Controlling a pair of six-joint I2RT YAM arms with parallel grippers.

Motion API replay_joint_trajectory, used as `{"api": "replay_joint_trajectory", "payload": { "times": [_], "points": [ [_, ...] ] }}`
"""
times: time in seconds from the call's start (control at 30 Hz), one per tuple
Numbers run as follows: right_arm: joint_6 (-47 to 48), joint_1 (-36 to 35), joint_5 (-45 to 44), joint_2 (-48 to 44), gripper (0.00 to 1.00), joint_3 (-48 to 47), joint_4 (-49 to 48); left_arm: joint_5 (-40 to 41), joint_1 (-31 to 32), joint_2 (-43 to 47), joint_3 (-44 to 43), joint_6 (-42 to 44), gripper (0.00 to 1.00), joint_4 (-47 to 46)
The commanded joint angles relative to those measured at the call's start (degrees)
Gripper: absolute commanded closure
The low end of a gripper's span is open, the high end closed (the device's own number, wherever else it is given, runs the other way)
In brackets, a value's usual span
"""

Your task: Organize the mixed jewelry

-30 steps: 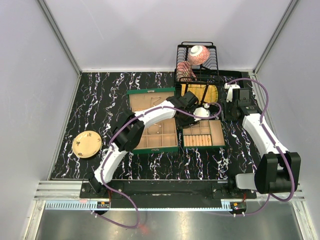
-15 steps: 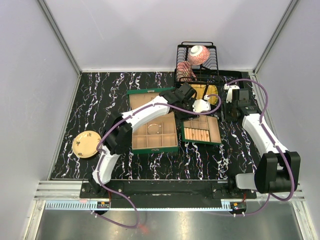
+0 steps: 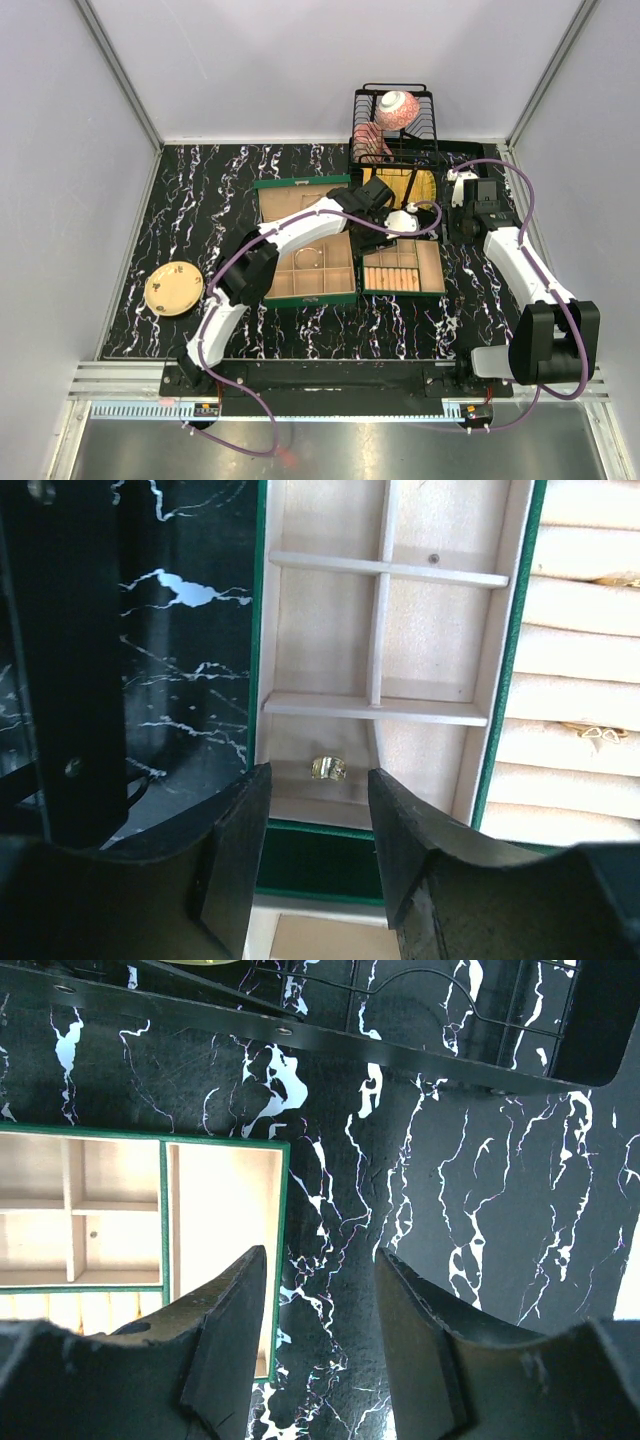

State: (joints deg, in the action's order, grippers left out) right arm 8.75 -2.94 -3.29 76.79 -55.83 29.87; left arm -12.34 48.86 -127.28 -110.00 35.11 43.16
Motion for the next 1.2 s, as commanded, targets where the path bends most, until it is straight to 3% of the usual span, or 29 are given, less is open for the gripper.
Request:
{"api": "replay_joint_trajectory", "payload": {
  "times": [0.0, 0.3, 0.5, 0.67, 0.87, 1.17],
  "points": [
    [0.6, 0.3, 1.2, -0.6, 0.47, -0.1, -0.8, -3.0, 0.7, -1.6, -0.5, -0.7, 0.48, -3.0],
    [0.6, 0.3, 1.1, 0.1, 0.47, -0.2, -0.8, -2.7, 0.9, -1.1, 0.7, -0.1, 0.48, -2.9],
    [0.7, 0.3, 1.3, 0.3, 0.47, -0.2, -0.8, -3.9, 0.8, 6.2, 3.6, -1.4, 0.48, -2.8],
    [0.8, 0.3, 2.0, 0.3, 0.47, -0.5, -0.8, -3.4, 0.7, 16.5, 8.3, -1.6, 0.48, -1.3],
    [0.9, 0.3, 3.2, 0.0, 0.47, -0.4, -0.8, -1.4, 0.5, 30.6, 20.1, -1.5, 0.47, 1.5],
    [1.4, 0.3, 6.8, 0.3, 0.48, -0.7, -0.6, -1.2, -8.1, 52.4, 40.8, -3.0, 0.47, 5.3]
  ]
}}
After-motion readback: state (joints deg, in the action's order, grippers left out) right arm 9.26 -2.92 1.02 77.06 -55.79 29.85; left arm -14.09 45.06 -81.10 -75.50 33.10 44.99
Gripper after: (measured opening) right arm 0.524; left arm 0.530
